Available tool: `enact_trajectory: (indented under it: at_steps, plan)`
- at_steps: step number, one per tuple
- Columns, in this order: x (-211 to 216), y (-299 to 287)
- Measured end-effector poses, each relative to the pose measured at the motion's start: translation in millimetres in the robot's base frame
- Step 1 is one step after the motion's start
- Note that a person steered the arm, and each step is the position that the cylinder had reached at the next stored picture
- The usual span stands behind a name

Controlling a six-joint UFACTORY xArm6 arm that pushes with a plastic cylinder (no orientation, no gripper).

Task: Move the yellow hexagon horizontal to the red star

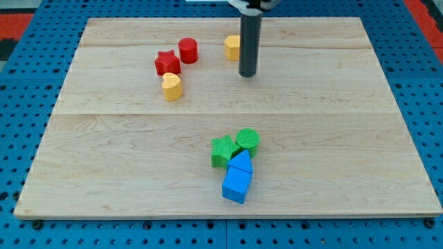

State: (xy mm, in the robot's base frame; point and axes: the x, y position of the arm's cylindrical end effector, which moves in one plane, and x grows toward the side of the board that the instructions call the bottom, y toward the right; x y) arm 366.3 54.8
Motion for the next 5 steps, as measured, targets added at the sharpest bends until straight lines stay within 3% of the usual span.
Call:
enact_trajectory:
  at_steps: [1,2,3,4,5]
  plan:
    - [-34.7,45.0]
    - [-134.0,49.5]
    - [-143.2,37.4]
    - [-127.0,-13.1]
    - [-100.7,-26.6]
